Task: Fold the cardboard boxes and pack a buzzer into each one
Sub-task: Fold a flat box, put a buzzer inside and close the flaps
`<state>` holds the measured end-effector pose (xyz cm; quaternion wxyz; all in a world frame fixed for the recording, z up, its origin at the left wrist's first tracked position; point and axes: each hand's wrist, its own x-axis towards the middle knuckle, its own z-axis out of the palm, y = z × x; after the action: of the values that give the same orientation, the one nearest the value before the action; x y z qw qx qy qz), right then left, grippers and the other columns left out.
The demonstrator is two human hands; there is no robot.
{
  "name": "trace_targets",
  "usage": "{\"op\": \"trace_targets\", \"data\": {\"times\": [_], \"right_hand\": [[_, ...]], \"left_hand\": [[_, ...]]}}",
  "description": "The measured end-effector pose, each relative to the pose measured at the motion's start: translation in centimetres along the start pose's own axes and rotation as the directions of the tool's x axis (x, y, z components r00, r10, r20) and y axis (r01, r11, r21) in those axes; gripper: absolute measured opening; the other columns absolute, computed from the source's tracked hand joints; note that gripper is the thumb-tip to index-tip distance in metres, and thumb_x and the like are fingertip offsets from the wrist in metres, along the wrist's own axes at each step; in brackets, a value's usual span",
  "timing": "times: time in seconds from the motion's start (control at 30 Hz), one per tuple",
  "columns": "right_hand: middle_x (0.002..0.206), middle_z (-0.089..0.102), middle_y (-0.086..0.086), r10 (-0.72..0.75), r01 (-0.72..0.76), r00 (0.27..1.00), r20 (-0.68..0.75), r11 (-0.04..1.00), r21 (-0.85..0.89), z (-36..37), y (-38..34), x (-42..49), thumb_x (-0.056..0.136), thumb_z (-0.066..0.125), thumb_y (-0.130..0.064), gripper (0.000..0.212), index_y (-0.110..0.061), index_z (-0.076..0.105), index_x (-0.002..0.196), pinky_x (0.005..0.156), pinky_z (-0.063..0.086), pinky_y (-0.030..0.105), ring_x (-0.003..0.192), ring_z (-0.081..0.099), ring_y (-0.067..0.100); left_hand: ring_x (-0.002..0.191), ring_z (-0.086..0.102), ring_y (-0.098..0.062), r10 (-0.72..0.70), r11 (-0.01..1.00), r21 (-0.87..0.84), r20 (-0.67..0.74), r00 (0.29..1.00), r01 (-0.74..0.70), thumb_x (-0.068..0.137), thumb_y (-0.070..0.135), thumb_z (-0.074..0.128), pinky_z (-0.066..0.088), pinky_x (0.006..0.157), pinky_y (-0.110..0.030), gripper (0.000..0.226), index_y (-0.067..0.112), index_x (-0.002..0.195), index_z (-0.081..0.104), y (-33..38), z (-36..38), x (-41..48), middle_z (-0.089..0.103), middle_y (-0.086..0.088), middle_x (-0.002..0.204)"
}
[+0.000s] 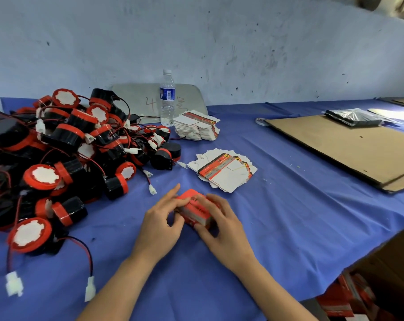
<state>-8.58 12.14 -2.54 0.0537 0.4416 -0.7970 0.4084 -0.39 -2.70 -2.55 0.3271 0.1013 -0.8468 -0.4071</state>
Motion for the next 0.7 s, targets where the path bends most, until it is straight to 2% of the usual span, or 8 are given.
{"op": "trace_targets", "data": {"times": [0.07,0.13,0.17,0.23,0.3,0.37,0.5,0.7], "right_hand": [[0.118,0.062,-0.008,0.153,-0.115,0.982,-0.114,0.951,0.288,-0.7,-0.1,0.1,0.09,0.061,-0.025,0.033,-0.031,0.061,0.122,0.08,0.049,0.017,0.1,0.061,0.004],[0.09,0.071,-0.006,0.335,-0.241,0.938,-0.085,0.81,0.535,-1.1,0.0,0.1,0.089,0.055,-0.032,0.019,-0.028,0.07,0.1,0.061,0.05,0.02,0.077,0.065,0.008],[0.08,0.071,-0.004,0.383,-0.268,0.92,-0.079,0.765,0.586,-1.3,0.2,0.1,0.087,0.051,-0.036,0.023,-0.025,0.071,0.091,0.054,0.048,0.023,0.07,0.064,0.012],[0.077,0.07,-0.002,0.355,-0.228,0.928,-0.111,0.779,0.584,-1.5,0.3,0.1,0.087,0.048,-0.04,0.029,-0.02,0.069,0.085,0.059,0.048,0.025,0.069,0.063,0.013],[0.08,0.069,-0.005,0.262,-0.148,0.956,-0.134,0.822,0.55,-1.4,0.1,0.0,0.086,0.048,-0.046,0.032,-0.019,0.064,0.087,0.065,0.047,0.02,0.072,0.062,0.009],[0.073,0.065,-0.009,0.216,-0.099,0.958,-0.187,0.865,0.493,-1.1,-0.1,-0.2,0.082,0.046,-0.05,0.03,-0.022,0.058,0.083,0.061,0.043,0.014,0.066,0.059,0.004],[0.057,0.056,-0.017,0.268,-0.115,0.898,-0.35,0.909,0.401,-0.9,-0.3,-0.3,0.085,0.039,-0.053,0.031,-0.028,0.05,0.068,0.051,0.035,0.011,0.053,0.052,0.003],[0.049,0.047,-0.011,0.342,-0.176,0.866,-0.364,0.891,0.418,-0.9,-0.2,0.1,0.082,0.034,-0.059,0.044,-0.021,0.042,0.06,0.045,0.031,0.018,0.046,0.041,0.005]], "left_hand": [[0.133,0.036,0.007,0.11,0.994,0.005,0.13,0.985,-0.112,0.081,0.022,0.061,0.031,0.105,-0.01,0.05,0.039,0.127,0.053,0.5,-0.2,0.0,0.04,0.02,0.145],[0.129,0.04,0.006,0.129,0.991,0.007,0.215,0.968,-0.134,0.075,0.046,0.065,0.032,0.101,-0.008,0.056,0.046,0.127,0.045,1.1,0.0,0.0,0.043,0.027,0.138],[0.121,0.047,0.006,0.096,0.995,-0.012,0.229,0.969,-0.095,0.071,0.053,0.068,0.036,0.095,-0.006,0.056,0.047,0.123,0.046,1.3,0.3,-0.2,0.049,0.028,0.129],[0.102,0.056,0.006,-0.013,0.998,-0.059,0.197,0.98,0.025,0.063,0.059,0.074,0.041,0.079,-0.004,0.052,0.045,0.108,0.051,1.8,0.7,-0.3,0.06,0.023,0.108],[0.092,0.059,0.005,-0.075,0.993,-0.076,0.18,0.981,0.09,0.057,0.062,0.075,0.042,0.07,-0.005,0.051,0.041,0.098,0.053,2.0,1.1,-0.5,0.063,0.02,0.095],[0.089,0.06,0.003,-0.059,0.994,-0.081,0.206,0.977,0.077,0.056,0.067,0.074,0.043,0.067,-0.006,0.052,0.04,0.095,0.053,2.2,1.8,-0.9,0.062,0.023,0.095],[0.084,0.063,0.001,-0.05,0.99,-0.116,0.241,0.969,0.079,0.058,0.064,0.074,0.044,0.064,-0.008,0.049,0.037,0.094,0.052,3.1,2.5,-1.1,0.062,0.026,0.095],[0.08,0.063,0.001,-0.077,0.984,-0.136,0.275,0.959,0.117,0.056,0.065,0.074,0.045,0.061,-0.008,0.053,0.031,0.092,0.055,3.3,2.4,-0.8,0.064,0.026,0.089]]}}
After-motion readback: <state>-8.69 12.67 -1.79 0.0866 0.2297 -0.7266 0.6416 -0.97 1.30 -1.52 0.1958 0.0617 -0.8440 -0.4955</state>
